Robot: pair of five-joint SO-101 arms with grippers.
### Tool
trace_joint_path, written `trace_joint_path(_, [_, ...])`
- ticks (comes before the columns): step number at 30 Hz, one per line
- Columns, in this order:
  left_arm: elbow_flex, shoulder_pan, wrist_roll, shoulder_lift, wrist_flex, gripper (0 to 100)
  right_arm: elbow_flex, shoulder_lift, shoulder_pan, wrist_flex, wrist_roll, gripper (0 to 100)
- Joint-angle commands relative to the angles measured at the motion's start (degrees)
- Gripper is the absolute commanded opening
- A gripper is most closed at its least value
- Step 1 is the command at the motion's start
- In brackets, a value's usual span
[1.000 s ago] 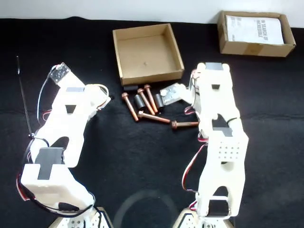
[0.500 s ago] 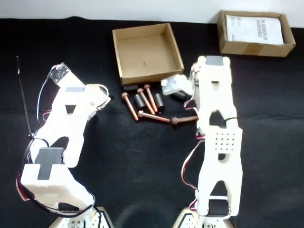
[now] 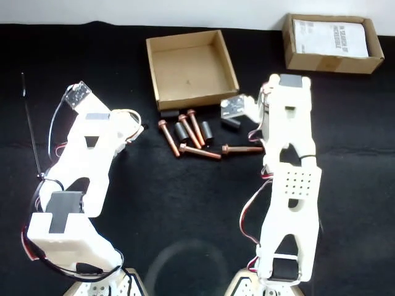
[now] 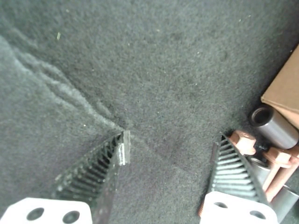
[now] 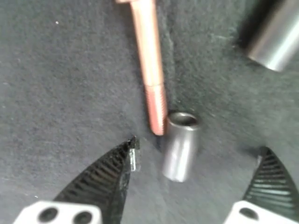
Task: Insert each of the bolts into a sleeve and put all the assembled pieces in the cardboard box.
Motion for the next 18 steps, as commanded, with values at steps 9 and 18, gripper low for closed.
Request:
trace_joint_path(9, [-1.4, 0.7, -0.1, -0.3, -0.4, 29, 0.0, 5.1, 0.4, -4.2, -0.6, 36.8])
trace_joint_path(18, [-1.4, 0.7, -0.1, -0.3, -0.4, 29, -3.7, 6.8, -0.2, -3.6, -0.6, 22.7])
